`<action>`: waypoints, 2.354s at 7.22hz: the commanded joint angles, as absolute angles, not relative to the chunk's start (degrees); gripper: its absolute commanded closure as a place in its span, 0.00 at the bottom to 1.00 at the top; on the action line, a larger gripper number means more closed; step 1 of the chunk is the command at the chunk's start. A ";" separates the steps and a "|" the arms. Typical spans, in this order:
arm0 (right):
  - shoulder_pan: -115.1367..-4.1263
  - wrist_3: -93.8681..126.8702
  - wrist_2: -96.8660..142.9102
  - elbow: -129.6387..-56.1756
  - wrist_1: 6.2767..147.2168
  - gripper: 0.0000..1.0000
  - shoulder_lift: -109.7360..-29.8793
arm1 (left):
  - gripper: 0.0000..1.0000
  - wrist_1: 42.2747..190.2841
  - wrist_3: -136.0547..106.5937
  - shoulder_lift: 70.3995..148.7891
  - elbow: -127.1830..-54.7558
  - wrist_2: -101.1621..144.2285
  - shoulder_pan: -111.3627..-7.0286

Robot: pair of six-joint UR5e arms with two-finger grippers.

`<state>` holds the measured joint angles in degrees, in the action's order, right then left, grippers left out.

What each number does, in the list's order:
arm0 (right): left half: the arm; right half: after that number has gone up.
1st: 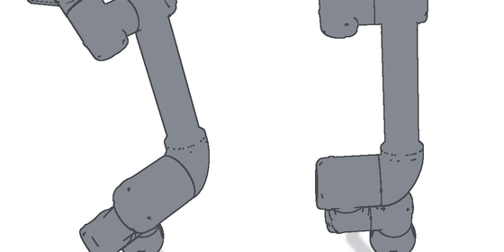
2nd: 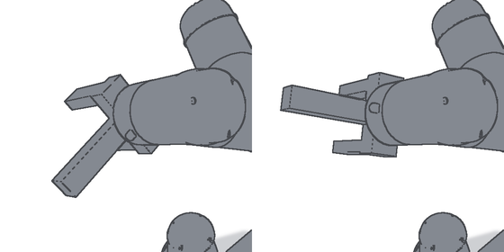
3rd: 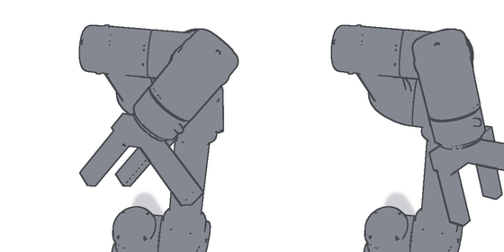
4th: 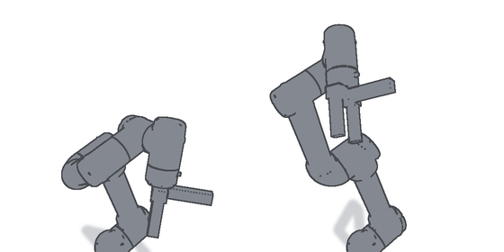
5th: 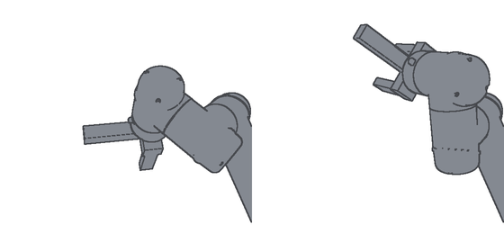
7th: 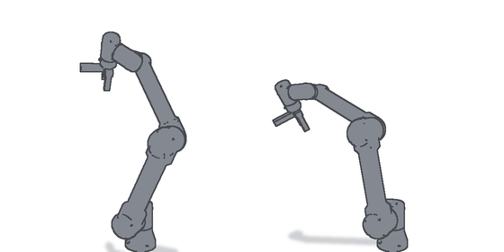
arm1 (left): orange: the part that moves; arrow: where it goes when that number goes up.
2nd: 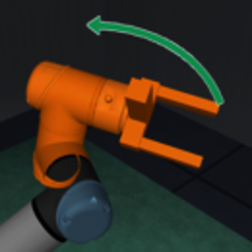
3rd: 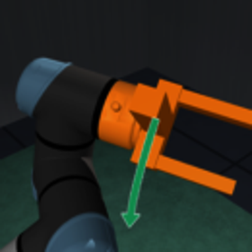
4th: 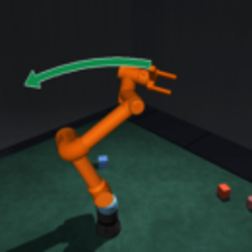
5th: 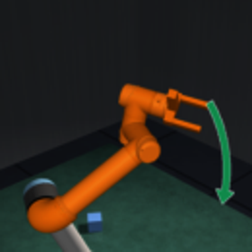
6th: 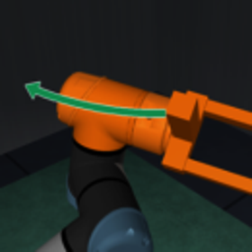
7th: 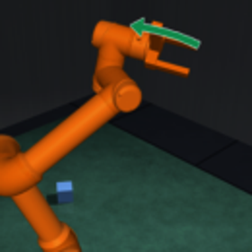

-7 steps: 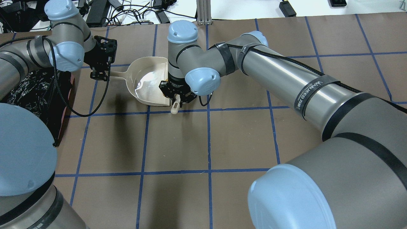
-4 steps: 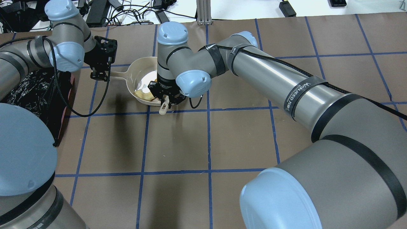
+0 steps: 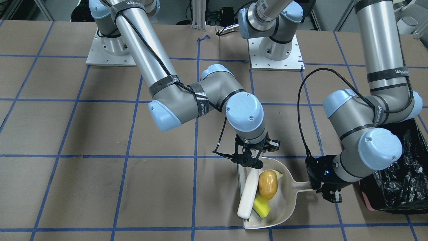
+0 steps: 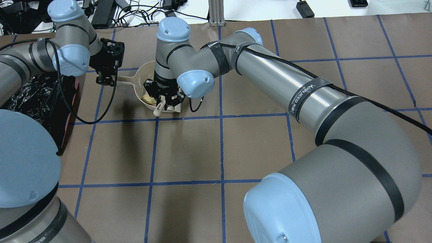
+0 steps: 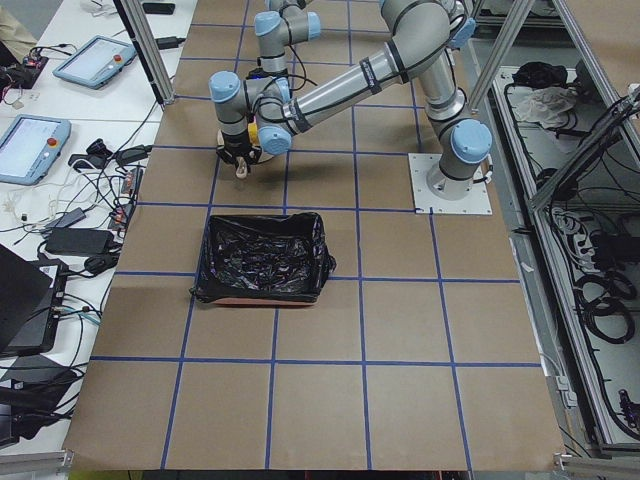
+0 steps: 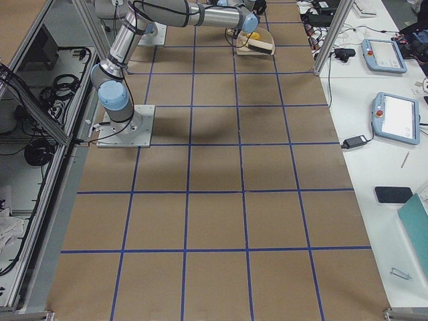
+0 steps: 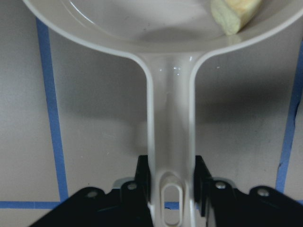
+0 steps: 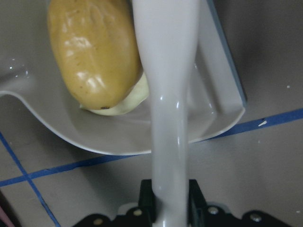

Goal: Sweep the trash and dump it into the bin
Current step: 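Sweep the potato and sponge into the dustpan with the right gripper's brush, then lift the dustpan over the black bin with the left while the right returns the brush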

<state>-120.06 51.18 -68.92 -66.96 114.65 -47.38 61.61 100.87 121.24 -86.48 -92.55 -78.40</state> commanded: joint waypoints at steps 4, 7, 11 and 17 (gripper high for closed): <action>-120.24 50.19 -75.65 -67.24 108.13 1.00 -49.12 | 0.72 61.61 100.81 121.20 -86.48 -92.46 -78.40; -119.80 51.24 -75.85 -71.88 106.53 1.00 -52.10 | 0.72 61.61 100.90 121.11 -86.48 -92.46 -78.40; -113.32 41.81 -84.78 -74.08 95.28 1.00 -59.13 | 0.74 61.79 101.34 120.07 -86.57 -91.50 -78.22; -87.14 2.07 -89.82 -90.17 96.33 1.00 -74.18 | 0.84 70.39 112.98 112.60 -85.34 -91.50 -70.07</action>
<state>-92.44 8.74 -89.76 -88.77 96.23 -73.05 68.46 108.35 114.41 -85.41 -91.61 -72.99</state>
